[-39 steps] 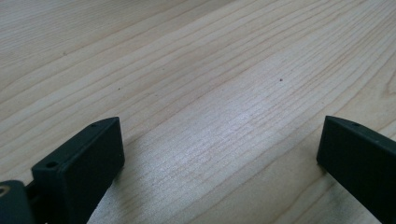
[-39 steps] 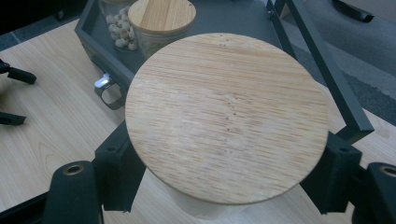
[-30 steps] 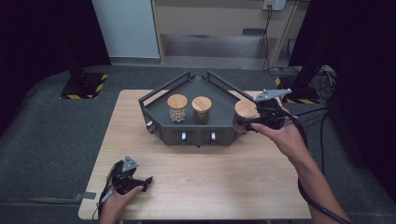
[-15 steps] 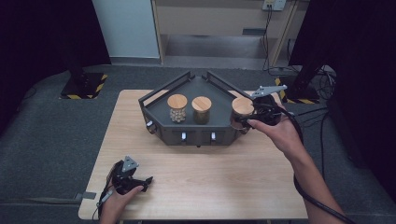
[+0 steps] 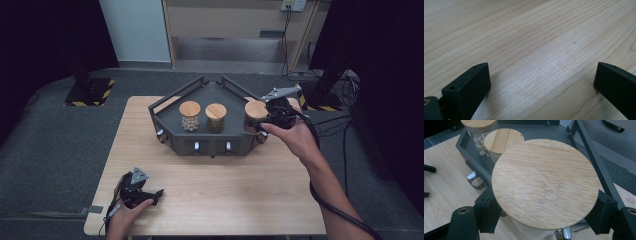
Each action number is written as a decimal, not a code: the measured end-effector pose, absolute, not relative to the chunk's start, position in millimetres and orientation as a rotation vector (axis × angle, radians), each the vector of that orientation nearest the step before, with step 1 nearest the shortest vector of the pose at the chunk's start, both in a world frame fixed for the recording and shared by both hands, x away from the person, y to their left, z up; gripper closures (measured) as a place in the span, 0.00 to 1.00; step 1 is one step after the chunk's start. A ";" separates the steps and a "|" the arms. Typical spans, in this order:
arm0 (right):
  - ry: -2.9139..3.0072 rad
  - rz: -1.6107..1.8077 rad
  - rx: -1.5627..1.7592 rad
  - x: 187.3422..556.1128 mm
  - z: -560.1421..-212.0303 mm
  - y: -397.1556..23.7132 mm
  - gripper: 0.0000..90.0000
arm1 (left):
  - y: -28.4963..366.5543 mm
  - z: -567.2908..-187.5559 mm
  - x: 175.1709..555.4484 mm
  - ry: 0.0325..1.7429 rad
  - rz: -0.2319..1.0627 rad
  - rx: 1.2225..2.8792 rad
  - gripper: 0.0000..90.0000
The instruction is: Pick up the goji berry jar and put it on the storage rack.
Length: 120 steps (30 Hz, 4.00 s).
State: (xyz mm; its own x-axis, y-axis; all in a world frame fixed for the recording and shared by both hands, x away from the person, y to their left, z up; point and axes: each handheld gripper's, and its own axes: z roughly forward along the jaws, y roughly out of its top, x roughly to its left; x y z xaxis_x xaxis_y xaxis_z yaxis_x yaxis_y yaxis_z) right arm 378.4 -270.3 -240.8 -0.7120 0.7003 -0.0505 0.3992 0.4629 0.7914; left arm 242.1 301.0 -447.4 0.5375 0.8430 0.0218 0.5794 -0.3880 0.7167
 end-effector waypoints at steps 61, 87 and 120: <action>2.326 1.099 0.990 423.3 -284.0 -231.0 0.29 | 301.0 -447.6 241.9 1.145 0.512 2.110 0.00; 2.324 1.116 1.016 426.4 -294.4 -235.9 0.29 | 301.0 -447.7 241.9 1.145 0.512 2.110 0.00; 2.322 1.113 0.993 419.6 -294.5 -240.9 0.07 | 301.0 -447.7 241.8 1.145 0.512 2.110 0.00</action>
State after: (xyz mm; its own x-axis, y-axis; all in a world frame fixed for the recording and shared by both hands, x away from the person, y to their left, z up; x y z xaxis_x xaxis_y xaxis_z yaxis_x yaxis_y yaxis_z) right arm 419.6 -240.9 -294.5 -0.6784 0.7339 -0.0336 0.4335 0.4368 0.7883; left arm 241.8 301.0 -447.7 0.5369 0.8434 0.0220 0.5785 -0.3871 0.7180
